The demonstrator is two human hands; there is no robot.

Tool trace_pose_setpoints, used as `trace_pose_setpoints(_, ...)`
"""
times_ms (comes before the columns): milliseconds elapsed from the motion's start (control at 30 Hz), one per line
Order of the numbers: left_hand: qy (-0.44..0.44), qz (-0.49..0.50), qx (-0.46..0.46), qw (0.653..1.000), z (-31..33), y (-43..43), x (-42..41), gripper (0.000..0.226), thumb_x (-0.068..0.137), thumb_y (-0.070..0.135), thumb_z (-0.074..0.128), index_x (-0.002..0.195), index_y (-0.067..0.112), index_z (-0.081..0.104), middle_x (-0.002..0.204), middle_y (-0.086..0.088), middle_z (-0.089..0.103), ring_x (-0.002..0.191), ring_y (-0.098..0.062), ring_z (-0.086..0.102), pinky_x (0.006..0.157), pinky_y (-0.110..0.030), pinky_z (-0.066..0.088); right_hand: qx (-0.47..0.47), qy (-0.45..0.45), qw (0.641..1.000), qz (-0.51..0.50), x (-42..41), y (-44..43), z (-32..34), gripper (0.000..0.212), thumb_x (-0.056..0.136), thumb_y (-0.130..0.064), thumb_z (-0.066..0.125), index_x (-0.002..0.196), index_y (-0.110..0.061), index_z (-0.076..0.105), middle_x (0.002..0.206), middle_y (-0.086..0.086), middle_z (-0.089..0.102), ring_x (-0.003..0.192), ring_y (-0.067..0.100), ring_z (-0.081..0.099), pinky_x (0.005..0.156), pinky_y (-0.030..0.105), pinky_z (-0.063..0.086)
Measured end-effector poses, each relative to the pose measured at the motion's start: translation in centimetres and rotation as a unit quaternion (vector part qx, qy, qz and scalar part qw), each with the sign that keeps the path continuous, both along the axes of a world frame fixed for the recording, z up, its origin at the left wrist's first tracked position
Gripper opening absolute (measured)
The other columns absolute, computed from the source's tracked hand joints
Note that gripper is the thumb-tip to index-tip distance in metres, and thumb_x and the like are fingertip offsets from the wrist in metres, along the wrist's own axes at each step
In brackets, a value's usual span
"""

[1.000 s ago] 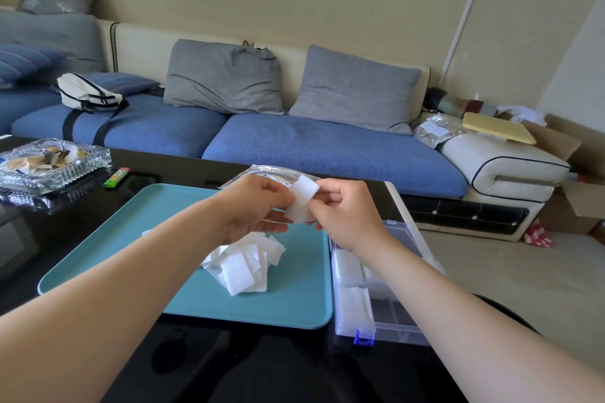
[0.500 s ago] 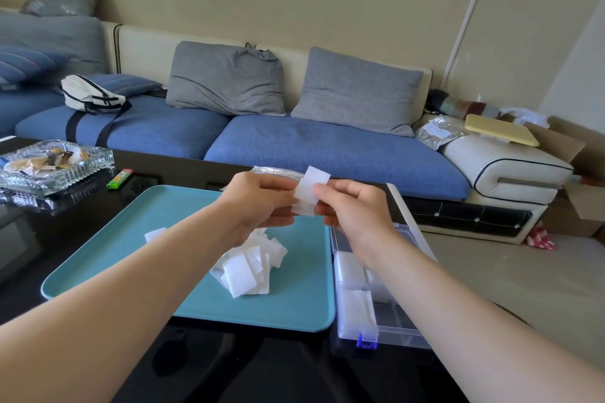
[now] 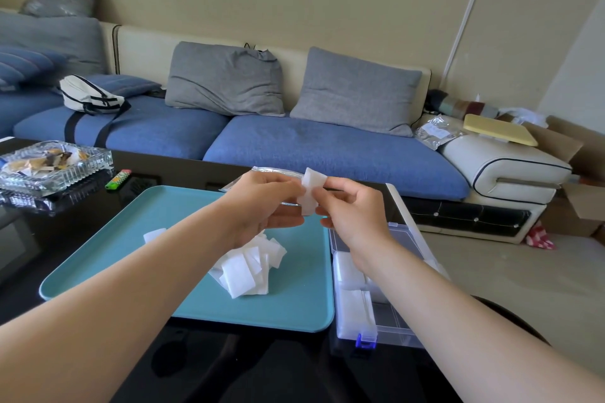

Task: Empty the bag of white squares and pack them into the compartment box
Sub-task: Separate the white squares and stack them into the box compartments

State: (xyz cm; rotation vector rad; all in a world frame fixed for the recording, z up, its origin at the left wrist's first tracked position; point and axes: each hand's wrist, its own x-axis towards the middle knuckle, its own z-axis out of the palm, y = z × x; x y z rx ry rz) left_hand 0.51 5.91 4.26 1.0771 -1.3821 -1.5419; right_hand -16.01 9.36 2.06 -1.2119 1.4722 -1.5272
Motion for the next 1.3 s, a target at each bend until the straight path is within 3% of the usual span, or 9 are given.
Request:
trace_pose_setpoints(300,0.001,0.01,-0.01,1.0,0.1,0.2,0.2,0.022,0.105,0.023,0.063,0.116,0.008,0.074,0.105,-0.013,0.079,0.094,-0.029,0.079,0.088,-0.045,0.064,-0.088,0.119,0.989,-0.027,-0.2,-0.5,-0.8,0.025,0.09,-0.022,0.081,0.115,-0.027,0.081,0.086,-0.009,0.081,0.082,0.01,0.078,0.085,0.043,0.064)
trace_pose_setpoints(400,-0.006,0.017,-0.01,1.0,0.1,0.1,0.4,0.021,0.101,0.023,0.068,0.115,0.009,0.076,0.106,-0.012,0.079,0.093,-0.027,0.079,0.085,-0.042,0.065,-0.133,0.165,0.976,-0.054,-0.3,-0.6,-0.9,0.02,0.09,-0.025,0.084,0.111,-0.024,0.083,0.086,-0.011,0.081,0.08,0.004,0.077,0.083,0.04,0.064)
trace_pose_setpoints(600,0.014,0.031,0.031,0.999,0.4,0.2,0.3,0.022,0.097,0.026,0.073,0.115,0.014,0.076,0.103,-0.008,0.08,0.091,-0.027,0.079,0.084,-0.044,0.065,-0.144,0.186,0.97,-0.067,-0.4,-1.0,-1.0,0.004,0.093,-0.021,0.079,0.095,-0.023,0.082,0.082,-0.013,0.078,0.079,0.01,0.076,0.076,0.044,0.065)
trace_pose_setpoints(833,-0.024,0.043,-0.01,0.999,0.2,-0.1,0.4,0.022,0.102,0.031,0.068,0.114,0.014,0.075,0.105,-0.006,0.08,0.093,-0.023,0.079,0.085,-0.043,0.065,-0.119,0.17,0.978,-0.018,-0.9,-1.4,-1.2,0.007,0.097,-0.021,0.075,0.1,-0.021,0.082,0.088,-0.008,0.08,0.084,0.013,0.077,0.082,0.049,0.064)
trace_pose_setpoints(1033,-0.011,-0.022,-0.014,1.0,0.4,0.2,0.4,0.034,0.099,0.038,0.069,0.116,0.01,0.075,0.111,-0.009,0.079,0.102,-0.026,0.077,0.091,-0.043,0.062,-0.108,0.17,0.979,-0.031,-1.0,-1.0,-0.9,0.012,0.096,-0.031,0.077,0.102,-0.023,0.083,0.086,-0.01,0.08,0.082,0.012,0.077,0.079,0.046,0.065)
trace_pose_setpoints(1133,-0.012,-0.047,-0.008,0.999,0.5,0.5,0.2,0.025,0.098,0.027,0.073,0.114,0.008,0.07,0.119,-0.015,0.076,0.106,-0.026,0.076,0.093,-0.04,0.061,-0.108,0.161,0.981,-0.021,-0.6,-0.5,-0.5,0.011,0.094,-0.032,0.079,0.099,-0.024,0.084,0.083,-0.012,0.08,0.081,0.011,0.077,0.078,0.046,0.065)
trace_pose_setpoints(1200,0.009,-0.056,0.02,0.998,0.5,0.7,0.0,0.02,0.102,0.019,0.066,0.117,0.005,0.066,0.122,-0.019,0.074,0.107,-0.031,0.075,0.096,-0.045,0.06,-0.112,0.167,0.98,-0.013,-0.2,-0.3,-0.3,0.011,0.094,-0.029,0.078,0.1,-0.024,0.085,0.086,-0.014,0.08,0.084,0.009,0.077,0.082,0.045,0.064)
trace_pose_setpoints(1267,0.025,-0.064,0.04,0.997,0.6,0.8,-0.1,0.02,0.106,0.014,0.058,0.12,0.003,0.067,0.12,-0.02,0.075,0.105,-0.034,0.076,0.1,-0.052,0.058,-0.113,0.173,0.978,-0.006,0.1,-0.1,0.0,0.022,0.089,-0.031,0.076,0.109,-0.027,0.083,0.093,-0.015,0.079,0.087,0.004,0.073,0.087,0.038,0.061)
trace_pose_setpoints(1300,0.028,-0.066,0.046,0.996,0.6,0.8,-0.1,0.023,0.107,0.012,0.054,0.123,0.003,0.067,0.12,-0.019,0.075,0.105,-0.034,0.076,0.101,-0.054,0.057,-0.112,0.184,0.976,0.004,0.1,0.0,0.1,0.037,0.084,-0.034,0.077,0.12,-0.029,0.079,0.102,-0.015,0.076,0.092,0.001,0.069,0.088,0.031,0.059)
